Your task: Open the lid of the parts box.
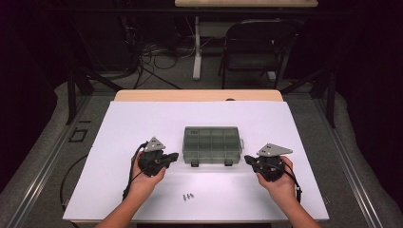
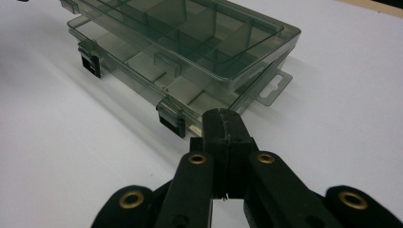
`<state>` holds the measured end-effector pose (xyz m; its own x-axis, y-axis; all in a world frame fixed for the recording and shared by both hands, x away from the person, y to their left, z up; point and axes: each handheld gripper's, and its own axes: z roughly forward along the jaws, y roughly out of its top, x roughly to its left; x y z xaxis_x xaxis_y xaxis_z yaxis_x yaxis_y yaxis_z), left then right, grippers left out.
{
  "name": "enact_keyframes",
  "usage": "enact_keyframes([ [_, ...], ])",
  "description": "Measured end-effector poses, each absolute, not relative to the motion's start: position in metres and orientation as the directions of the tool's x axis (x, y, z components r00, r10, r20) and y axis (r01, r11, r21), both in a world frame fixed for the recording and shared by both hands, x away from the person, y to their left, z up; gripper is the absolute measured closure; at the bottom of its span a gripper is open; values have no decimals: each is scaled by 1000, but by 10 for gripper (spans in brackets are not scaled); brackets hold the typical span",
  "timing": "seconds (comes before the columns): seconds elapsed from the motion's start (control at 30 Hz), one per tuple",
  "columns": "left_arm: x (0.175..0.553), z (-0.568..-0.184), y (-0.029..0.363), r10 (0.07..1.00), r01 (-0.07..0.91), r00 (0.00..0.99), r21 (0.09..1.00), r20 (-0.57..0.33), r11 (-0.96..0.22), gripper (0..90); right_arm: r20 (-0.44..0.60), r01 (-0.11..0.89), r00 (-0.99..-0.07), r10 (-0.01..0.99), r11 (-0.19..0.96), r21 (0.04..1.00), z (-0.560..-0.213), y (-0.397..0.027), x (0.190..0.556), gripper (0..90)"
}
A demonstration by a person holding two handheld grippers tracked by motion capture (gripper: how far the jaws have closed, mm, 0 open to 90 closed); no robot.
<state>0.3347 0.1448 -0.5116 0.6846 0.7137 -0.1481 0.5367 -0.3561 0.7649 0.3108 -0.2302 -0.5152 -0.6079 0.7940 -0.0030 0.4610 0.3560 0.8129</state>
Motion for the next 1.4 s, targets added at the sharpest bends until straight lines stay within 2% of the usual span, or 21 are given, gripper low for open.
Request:
enact_keyframes([
  [0.4,345,-521,128,711,550,689,739,-139,-389,900,25,499,-608,794,357,789,-525,-224,323,900],
  [0.77,348,-519,122,716,560,682,737,-150,-379,900,43,489,-610,791,333,806,-527,-218,327,900],
  [0.97,352,-505,120,711,549,686,751,-155,-366,900,41,466,-615,788,321,825,-514,-216,329,900],
  [1.13,360,-483,116,717,527,688,759,-117,-382,900,18,446,-608,794,322,835,-493,-210,338,900],
  [1.4,373,-469,116,727,543,673,757,-136,-362,900,16,438,-610,792,320,840,-479,-207,348,900],
])
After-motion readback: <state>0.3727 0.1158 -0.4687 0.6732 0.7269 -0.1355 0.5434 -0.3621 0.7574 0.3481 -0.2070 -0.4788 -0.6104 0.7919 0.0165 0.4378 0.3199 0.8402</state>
